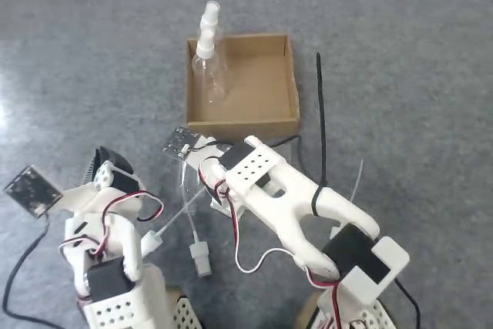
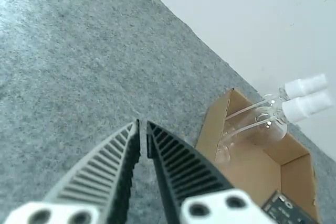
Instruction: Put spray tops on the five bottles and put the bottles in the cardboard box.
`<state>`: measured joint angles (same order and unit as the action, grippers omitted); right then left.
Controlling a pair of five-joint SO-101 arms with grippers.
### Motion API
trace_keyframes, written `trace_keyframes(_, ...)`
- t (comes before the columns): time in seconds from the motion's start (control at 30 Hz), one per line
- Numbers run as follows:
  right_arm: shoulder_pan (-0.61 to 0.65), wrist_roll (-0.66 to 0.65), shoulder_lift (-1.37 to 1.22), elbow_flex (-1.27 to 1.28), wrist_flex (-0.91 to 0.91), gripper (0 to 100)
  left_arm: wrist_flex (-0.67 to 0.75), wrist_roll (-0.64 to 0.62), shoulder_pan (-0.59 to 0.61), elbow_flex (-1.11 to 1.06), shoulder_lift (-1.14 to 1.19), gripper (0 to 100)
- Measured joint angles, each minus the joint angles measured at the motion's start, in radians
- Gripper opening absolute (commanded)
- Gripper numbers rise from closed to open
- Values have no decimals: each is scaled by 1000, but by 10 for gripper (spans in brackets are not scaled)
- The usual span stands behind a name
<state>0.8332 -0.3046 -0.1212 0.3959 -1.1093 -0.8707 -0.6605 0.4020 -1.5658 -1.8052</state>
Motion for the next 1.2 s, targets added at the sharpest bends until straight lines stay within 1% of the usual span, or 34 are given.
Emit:
trace_keyframes(0.13, 0, 0, 0, 0, 0, 284, 0, 0, 0, 0, 0, 20)
trace_keyframes(0.27, 2, 0, 0, 0, 0, 141, 0, 0, 0, 0, 0, 20)
trace_keyframes(0.37, 0, 0, 0, 0, 0, 78, 0, 0, 0, 0, 0, 20)
trace_keyframes(0.7, 0, 0, 0, 0, 2, 69, 0, 0, 0, 0, 0, 20)
trace_keyframes(0.8, 0, 0, 0, 0, -8, 69, 0, 0, 25, 0, 0, 20)
trace_keyframes(1.03, 0, 0, 0, 0, -25, 69, 0, 0, 35, 0, 0, 20)
trace_keyframes(1.2, 0, 0, 23, -2, -74, 69, 0, 0, 35, 0, 0, 20)
